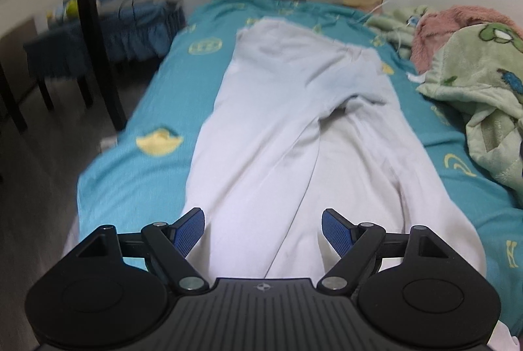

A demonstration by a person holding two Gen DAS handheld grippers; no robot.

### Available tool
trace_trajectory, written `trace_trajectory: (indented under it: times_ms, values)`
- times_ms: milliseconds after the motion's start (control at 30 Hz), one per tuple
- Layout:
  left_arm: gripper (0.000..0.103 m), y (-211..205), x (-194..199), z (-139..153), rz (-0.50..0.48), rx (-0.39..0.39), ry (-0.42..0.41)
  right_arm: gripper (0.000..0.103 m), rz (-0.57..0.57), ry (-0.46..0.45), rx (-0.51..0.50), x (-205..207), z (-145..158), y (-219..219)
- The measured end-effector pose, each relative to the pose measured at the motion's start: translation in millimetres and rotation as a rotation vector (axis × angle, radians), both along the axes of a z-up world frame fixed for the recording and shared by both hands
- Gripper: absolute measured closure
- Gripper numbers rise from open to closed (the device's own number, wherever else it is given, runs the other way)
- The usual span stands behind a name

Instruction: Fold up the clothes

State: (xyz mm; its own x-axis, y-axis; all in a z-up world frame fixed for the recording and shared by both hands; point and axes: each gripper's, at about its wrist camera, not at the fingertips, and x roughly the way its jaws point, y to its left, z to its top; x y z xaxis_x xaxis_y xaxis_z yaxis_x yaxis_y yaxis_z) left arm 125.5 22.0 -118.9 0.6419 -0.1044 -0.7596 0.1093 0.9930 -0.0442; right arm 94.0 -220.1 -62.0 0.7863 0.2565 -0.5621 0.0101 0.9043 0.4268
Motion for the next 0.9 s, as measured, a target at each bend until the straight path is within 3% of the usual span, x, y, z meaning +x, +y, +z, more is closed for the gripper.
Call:
trace_trajectory:
  times_ms: [200, 300, 433, 633, 767, 833, 900]
  values:
    - [0.022, 24, 9, 5, -0.001, 0.049, 0.116, 0.039, -0.008, 0.022, -0.001, 14, -17, -7]
    - [0.022, 49, 15, 16, -0.037, -0.017, 0.203, 0.039, -0.001, 0.027, 0.022, 17, -19, -12]
    - [0.022, 89, 23, 22, -0.123, -0.138, 0.378, 0.039, -0.017, 0.008, 0.055, 21, -16, -25]
    - [0.022, 135, 3, 13, -0.226, -0.105, 0.493, 0.039, -0.068, 0.039, 0.129, 29, -21, -46]
    - [0.023, 152, -12, -9, -0.273, -0.15, 0.591, 0.039, -0.071, 0.048, 0.131, 31, -21, -46]
    - [0.038, 157, -13, -14, -0.268, -0.191, 0.618, 0.039, -0.065, 0.054, 0.124, 32, -21, -43]
    - [0.04, 157, -14, -12, -0.293, -0.222, 0.624, 0.039, -0.061, 0.059, 0.116, 34, -21, -40]
